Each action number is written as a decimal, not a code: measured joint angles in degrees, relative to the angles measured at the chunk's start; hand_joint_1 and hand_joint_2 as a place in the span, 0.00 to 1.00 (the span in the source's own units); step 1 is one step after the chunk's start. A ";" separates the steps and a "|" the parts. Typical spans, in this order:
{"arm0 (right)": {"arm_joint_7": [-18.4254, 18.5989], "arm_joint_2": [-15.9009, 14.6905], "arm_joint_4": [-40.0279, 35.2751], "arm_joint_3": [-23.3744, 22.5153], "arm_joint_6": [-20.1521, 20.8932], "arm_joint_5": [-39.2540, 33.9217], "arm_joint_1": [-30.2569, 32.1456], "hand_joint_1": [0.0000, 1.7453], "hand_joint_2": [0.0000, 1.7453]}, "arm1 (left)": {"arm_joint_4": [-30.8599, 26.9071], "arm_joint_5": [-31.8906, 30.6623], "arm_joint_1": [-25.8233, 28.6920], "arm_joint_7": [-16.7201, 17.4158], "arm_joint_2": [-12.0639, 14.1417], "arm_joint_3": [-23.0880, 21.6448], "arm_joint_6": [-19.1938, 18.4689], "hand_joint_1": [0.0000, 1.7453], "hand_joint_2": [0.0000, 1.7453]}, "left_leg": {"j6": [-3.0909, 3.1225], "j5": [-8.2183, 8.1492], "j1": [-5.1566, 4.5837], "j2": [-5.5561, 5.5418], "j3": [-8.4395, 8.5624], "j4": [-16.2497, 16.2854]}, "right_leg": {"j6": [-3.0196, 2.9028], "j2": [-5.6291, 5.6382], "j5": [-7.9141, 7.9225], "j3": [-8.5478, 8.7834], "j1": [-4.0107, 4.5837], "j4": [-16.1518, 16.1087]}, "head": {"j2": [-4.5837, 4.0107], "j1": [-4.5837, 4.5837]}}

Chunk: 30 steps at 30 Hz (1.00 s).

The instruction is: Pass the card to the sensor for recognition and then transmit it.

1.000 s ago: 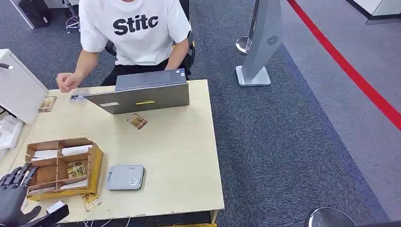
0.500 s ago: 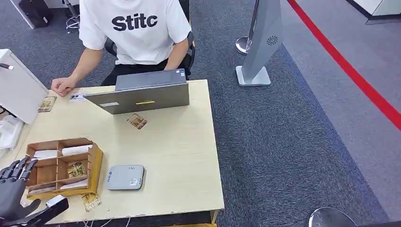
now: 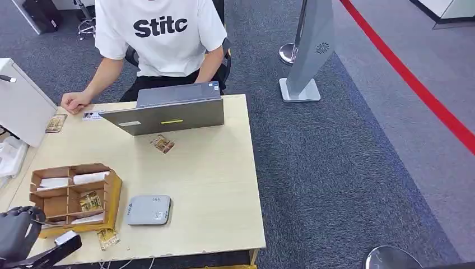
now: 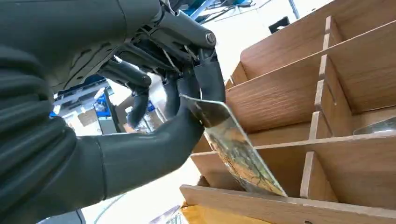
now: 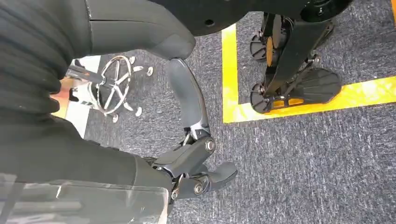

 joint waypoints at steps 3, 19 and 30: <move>-0.18 0.00 0.15 0.00 0.08 0.22 0.01 0.00 1.00 | -0.33 0.35 0.41 0.00 0.00 0.00 0.00 1.00 1.00 | 0.00 0.00 0.00 0.00 0.00 0.00 | 0.00 0.00 0.00 0.01 0.00 0.00 | 0.00 -0.02; -1.09 0.00 0.15 0.00 0.44 1.20 -0.13 0.00 1.00 | -6.08 3.56 -9.34 0.09 2.86 0.20 1.07 1.00 1.00 | -0.12 0.14 0.05 -0.12 0.00 0.02 | -0.05 -0.08 0.07 0.04 0.02 0.01 | 0.00 0.00; -1.38 0.00 0.15 0.09 0.35 1.62 -0.21 0.00 1.00 | -6.78 4.11 -15.94 0.81 3.72 0.00 0.61 1.00 1.00 | -0.13 0.16 0.09 -0.18 -0.08 0.06 | 0.00 -0.14 0.08 -0.20 0.04 0.00 | 0.02 -0.02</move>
